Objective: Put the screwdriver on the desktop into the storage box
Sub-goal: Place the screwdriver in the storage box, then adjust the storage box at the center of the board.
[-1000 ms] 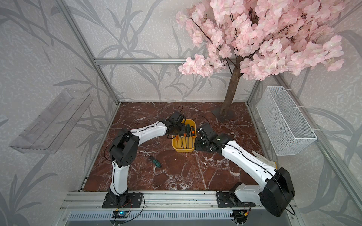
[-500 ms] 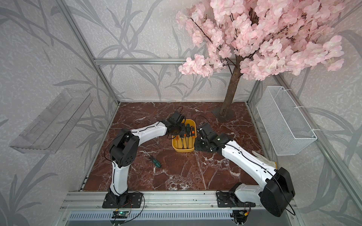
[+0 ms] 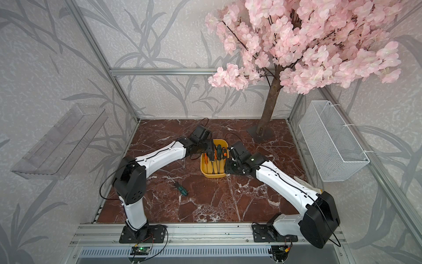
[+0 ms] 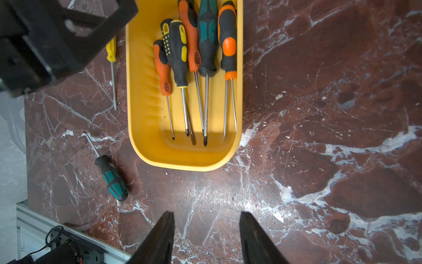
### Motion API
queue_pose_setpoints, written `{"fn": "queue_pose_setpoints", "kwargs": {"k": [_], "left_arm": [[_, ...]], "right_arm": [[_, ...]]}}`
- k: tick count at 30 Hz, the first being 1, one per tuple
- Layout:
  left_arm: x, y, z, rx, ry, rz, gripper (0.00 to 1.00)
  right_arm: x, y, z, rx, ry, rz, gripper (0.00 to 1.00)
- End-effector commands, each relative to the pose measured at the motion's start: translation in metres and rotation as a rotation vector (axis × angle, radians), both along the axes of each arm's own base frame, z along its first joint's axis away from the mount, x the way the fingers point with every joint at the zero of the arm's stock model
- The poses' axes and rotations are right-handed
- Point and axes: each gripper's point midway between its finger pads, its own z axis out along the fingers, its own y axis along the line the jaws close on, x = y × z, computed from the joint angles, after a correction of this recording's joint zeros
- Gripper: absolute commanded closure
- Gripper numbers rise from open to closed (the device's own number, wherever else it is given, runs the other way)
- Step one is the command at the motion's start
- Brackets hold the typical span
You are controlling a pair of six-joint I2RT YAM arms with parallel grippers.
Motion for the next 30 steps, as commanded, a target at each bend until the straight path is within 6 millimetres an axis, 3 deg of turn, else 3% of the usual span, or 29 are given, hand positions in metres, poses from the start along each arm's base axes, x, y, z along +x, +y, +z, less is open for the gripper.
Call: {"fn": "queue_pose_setpoints", "kwargs": {"k": [1, 7, 15, 21, 30], "left_arm": [[-0.016, 0.032, -0.004, 0.058, 0.010, 0.050, 0.36], [-0.043, 0.087, -0.012, 0.077, 0.028, 0.138, 0.36], [-0.090, 0.131, -0.021, 0.105, 0.048, 0.194, 0.36], [-0.140, 0.150, -0.043, 0.080, 0.148, 0.220, 0.38], [-0.225, 0.140, -0.083, 0.002, 0.306, 0.166, 0.44]], "right_arm": [[0.001, 0.011, 0.010, 0.001, -0.005, 0.038, 0.50], [0.005, 0.035, 0.013, 0.004, -0.002, 0.096, 0.50], [-0.003, 0.079, 0.013, 0.013, 0.009, 0.241, 0.50], [-0.012, 0.089, 0.003, 0.014, 0.033, 0.272, 0.50], [-0.011, 0.090, -0.006, 0.011, 0.042, 0.269, 0.50]]}}
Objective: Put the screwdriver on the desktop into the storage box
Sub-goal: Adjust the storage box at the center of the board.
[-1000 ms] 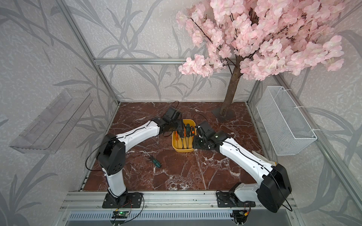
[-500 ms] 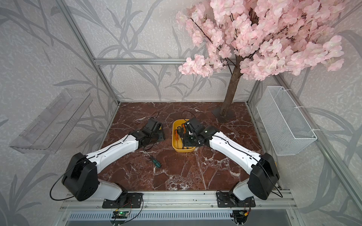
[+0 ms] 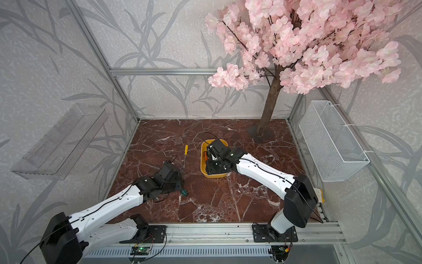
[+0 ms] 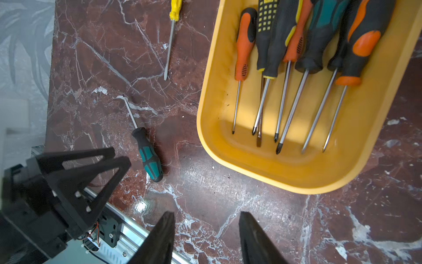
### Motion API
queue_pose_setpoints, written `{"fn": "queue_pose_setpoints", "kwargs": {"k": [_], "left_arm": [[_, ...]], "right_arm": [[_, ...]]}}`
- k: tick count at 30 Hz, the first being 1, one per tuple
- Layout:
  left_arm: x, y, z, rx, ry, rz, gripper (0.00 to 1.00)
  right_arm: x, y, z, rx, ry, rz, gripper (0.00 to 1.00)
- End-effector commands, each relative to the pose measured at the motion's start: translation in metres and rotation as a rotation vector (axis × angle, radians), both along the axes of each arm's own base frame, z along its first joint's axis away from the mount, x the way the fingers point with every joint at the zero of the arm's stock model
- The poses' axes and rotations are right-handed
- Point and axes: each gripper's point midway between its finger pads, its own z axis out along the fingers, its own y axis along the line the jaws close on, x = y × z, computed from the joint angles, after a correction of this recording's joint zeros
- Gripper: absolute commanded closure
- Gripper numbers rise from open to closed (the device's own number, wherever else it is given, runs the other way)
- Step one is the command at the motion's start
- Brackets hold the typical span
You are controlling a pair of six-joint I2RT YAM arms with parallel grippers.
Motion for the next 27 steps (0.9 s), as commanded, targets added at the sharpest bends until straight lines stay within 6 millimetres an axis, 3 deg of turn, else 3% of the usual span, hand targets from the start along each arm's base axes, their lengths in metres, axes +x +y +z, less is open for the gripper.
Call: {"fn": "queue_pose_setpoints", "kwargs": {"k": [1, 4, 8, 19, 27], "left_arm": [[-0.029, 0.000, -0.019, -0.026, 0.103, 0.016, 0.44], [-0.041, -0.011, -0.029, -0.053, 0.128, -0.028, 0.44], [-0.042, -0.020, -0.036, -0.063, 0.124, -0.053, 0.44], [-0.019, -0.039, -0.044, -0.067, 0.055, -0.101, 0.40], [0.009, -0.057, -0.035, -0.035, -0.002, -0.128, 0.36]], "right_arm": [[-0.001, 0.001, -0.007, -0.005, 0.007, 0.008, 0.51], [0.000, 0.001, -0.009, -0.011, 0.010, 0.006, 0.51], [-0.001, 0.000, -0.009, -0.009, 0.007, 0.003, 0.51], [-0.001, -0.010, -0.009, -0.028, -0.004, -0.011, 0.51], [-0.001, -0.015, -0.006, -0.029, -0.011, -0.020, 0.51]]}}
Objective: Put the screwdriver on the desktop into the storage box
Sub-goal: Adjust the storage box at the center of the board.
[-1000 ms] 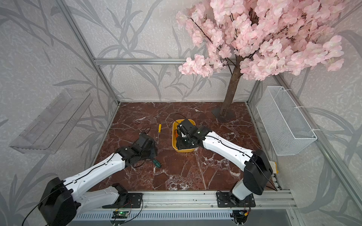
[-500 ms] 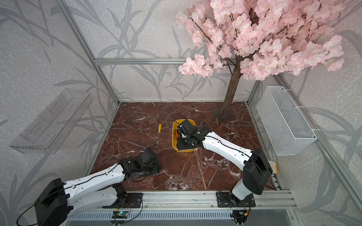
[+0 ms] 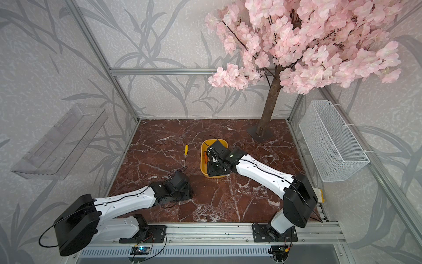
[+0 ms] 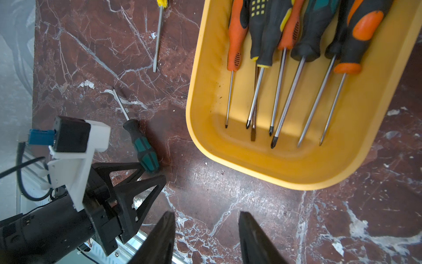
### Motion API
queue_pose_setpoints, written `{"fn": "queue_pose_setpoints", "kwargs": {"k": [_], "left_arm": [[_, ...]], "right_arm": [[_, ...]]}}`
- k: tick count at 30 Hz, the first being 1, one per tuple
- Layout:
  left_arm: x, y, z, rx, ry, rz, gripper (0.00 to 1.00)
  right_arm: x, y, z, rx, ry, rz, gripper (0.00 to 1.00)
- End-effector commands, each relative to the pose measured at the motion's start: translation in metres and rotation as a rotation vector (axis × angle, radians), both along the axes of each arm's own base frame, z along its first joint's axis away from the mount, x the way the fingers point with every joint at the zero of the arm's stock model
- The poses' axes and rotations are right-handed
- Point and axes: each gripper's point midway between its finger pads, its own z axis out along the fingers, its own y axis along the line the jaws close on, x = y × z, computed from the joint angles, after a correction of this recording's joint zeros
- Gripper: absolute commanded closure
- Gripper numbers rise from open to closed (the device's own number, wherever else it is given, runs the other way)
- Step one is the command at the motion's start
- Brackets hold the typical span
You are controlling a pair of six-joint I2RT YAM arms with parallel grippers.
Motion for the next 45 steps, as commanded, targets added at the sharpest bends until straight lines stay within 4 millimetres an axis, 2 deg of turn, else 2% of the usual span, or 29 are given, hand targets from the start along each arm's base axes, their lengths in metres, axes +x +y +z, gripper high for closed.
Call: {"fn": "queue_pose_setpoints", "kwargs": {"k": [1, 7, 11, 15, 17, 19, 22, 24, 32, 37, 45], "left_arm": [[0.027, -0.015, 0.021, -0.013, -0.094, -0.018, 0.36], [0.047, -0.017, 0.038, 0.046, -0.141, -0.043, 0.35], [0.062, -0.006, 0.054, 0.084, -0.185, -0.032, 0.33], [0.088, 0.006, 0.065, 0.044, -0.243, 0.001, 0.24], [0.101, 0.007, 0.068, 0.000, -0.258, 0.010, 0.23], [0.117, 0.002, 0.071, -0.036, -0.290, -0.006, 0.16], [0.140, -0.006, 0.077, -0.040, -0.323, -0.039, 0.15], [0.156, -0.011, 0.077, -0.047, -0.334, -0.059, 0.14], [0.202, -0.019, 0.049, -0.065, -0.275, -0.094, 0.11], [0.204, -0.021, 0.028, -0.070, -0.202, -0.111, 0.12], [0.172, -0.016, 0.024, -0.118, -0.166, -0.099, 0.13]], "right_arm": [[0.001, -0.008, 0.008, -0.005, -0.029, -0.012, 0.51], [0.000, -0.017, 0.007, -0.006, -0.030, -0.029, 0.51], [-0.001, -0.021, 0.005, -0.007, -0.029, -0.041, 0.51], [-0.001, -0.022, 0.004, -0.001, -0.026, -0.047, 0.51], [-0.001, -0.022, 0.003, 0.000, -0.024, -0.048, 0.51], [-0.001, -0.022, 0.003, 0.002, -0.023, -0.048, 0.51], [-0.002, -0.023, 0.002, -0.004, -0.021, -0.047, 0.51], [-0.003, -0.025, 0.003, -0.008, -0.023, -0.050, 0.51], [-0.006, -0.039, 0.004, -0.007, -0.031, -0.080, 0.51], [-0.005, -0.046, 0.004, -0.008, -0.035, -0.099, 0.51], [0.000, -0.042, 0.001, 0.008, -0.024, -0.103, 0.51]]}}
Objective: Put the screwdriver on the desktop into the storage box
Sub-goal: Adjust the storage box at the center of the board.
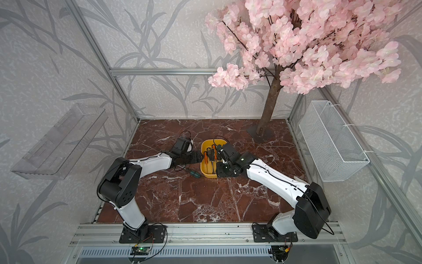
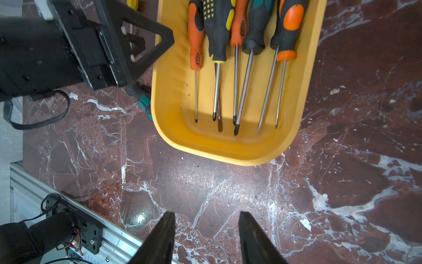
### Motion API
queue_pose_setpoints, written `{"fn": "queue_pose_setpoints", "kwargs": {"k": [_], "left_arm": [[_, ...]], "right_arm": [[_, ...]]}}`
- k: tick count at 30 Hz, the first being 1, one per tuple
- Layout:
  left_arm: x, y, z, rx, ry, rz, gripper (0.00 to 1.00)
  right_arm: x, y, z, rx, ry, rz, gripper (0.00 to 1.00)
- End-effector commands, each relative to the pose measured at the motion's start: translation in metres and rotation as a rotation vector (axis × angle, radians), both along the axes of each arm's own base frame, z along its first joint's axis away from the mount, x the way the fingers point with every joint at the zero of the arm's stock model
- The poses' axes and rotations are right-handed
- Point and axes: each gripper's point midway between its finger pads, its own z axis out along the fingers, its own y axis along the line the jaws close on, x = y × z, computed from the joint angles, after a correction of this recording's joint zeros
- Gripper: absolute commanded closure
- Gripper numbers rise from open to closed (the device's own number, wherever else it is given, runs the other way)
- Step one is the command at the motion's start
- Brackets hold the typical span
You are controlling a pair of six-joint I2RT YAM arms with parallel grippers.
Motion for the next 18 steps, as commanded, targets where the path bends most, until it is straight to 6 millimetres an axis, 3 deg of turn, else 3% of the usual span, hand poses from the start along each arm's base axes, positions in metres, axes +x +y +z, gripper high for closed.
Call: {"fn": "queue_pose_setpoints", "kwargs": {"k": [1, 8, 13, 18], "left_arm": [[-0.025, 0.008, -0.002, -0.003, 0.036, -0.006, 0.13], [-0.053, 0.024, -0.004, 0.009, 0.040, 0.013, 0.13], [-0.058, 0.024, -0.008, 0.006, 0.052, 0.009, 0.11], [-0.057, 0.025, 0.007, -0.008, -0.006, 0.016, 0.07]], "right_arm": [[0.004, 0.002, 0.000, 0.015, -0.004, -0.007, 0.51], [0.004, 0.008, -0.003, 0.025, 0.010, 0.000, 0.51], [0.005, 0.007, -0.002, 0.028, 0.009, -0.004, 0.51], [0.003, 0.005, -0.004, 0.021, 0.015, -0.003, 0.51]]}}
